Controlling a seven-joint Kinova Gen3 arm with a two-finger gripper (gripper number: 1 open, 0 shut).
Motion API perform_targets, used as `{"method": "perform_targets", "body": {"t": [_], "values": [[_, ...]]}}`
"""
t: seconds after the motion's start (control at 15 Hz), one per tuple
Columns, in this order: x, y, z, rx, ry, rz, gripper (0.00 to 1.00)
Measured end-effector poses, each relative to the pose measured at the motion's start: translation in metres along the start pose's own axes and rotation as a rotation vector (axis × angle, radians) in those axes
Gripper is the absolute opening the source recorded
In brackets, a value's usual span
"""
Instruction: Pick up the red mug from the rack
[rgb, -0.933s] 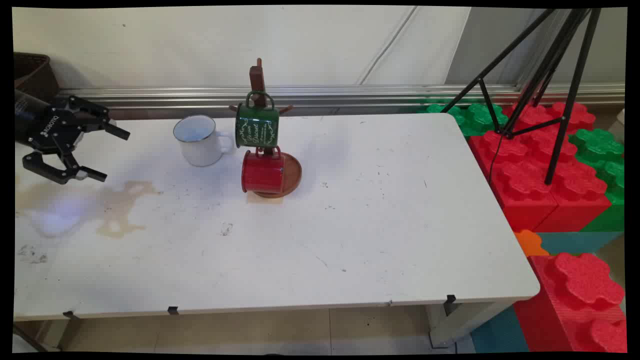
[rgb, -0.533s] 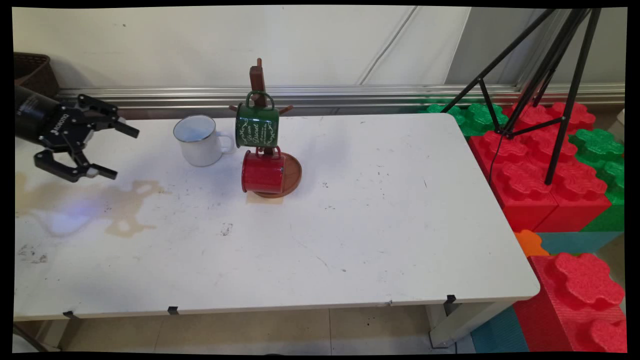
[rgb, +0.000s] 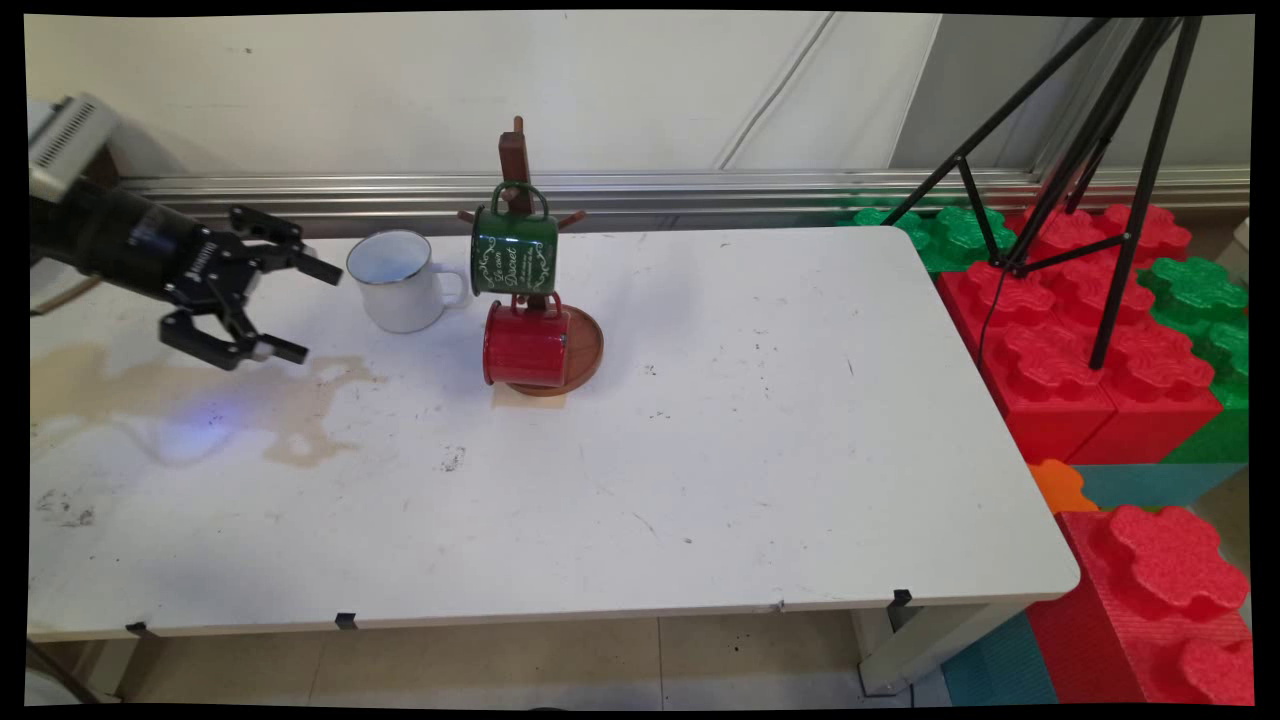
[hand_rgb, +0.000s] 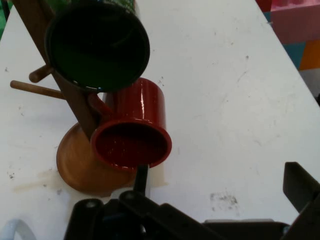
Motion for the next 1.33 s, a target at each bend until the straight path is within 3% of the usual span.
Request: {"method": "perform_targets", "body": {"t": [1.33], "values": [[-0.055, -0.022, 0.122, -0.015, 0.039, -0.097, 1.0]]}}
